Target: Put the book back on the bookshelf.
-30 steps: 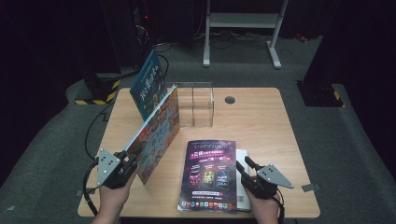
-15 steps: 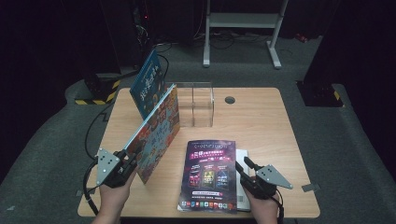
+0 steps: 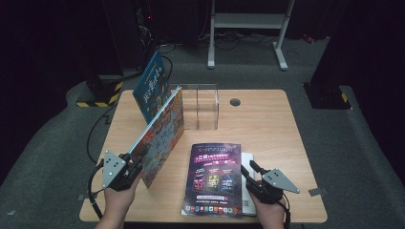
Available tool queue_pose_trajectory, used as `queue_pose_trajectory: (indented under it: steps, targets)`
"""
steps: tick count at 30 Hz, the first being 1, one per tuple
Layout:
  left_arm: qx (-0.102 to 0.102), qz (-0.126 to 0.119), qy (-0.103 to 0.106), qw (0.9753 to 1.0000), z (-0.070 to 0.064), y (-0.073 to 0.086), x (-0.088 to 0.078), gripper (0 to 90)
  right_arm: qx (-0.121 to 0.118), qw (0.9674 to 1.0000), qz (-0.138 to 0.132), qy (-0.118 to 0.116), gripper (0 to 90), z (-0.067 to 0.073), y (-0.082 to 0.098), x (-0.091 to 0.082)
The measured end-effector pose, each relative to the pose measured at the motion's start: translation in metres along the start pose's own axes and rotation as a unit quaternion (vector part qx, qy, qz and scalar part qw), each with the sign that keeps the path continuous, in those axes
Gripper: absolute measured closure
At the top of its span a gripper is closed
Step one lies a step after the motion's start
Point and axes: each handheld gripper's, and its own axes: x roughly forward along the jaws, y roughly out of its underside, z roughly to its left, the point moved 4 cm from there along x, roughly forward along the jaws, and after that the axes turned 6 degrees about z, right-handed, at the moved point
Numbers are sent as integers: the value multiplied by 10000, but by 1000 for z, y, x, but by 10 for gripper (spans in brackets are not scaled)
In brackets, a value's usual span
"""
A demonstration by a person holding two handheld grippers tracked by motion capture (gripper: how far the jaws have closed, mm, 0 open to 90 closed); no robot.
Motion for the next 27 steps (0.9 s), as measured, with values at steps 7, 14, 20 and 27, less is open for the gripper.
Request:
queue_pose_trajectory:
  steps: [7, 14, 20, 27]
  targets:
    - [-160, -15, 48, 9999, 3, 0, 0, 804, -3, 10000, 5, -6, 584, 0, 0, 0]
    - [-440, -19, 91, 9990, 13, -3, 1, 806, 13, 10000, 12, -9, 584, 0, 1, 1]
    - [-558, -101, 123, 9983, 18, -8, 1, 807, 22, 10000, 23, -15, 585, -1, 1, 1]
    - [-482, -183, 130, 9986, 17, -16, -3, 809, 51, 10000, 1, -11, 586, -2, 1, 0]
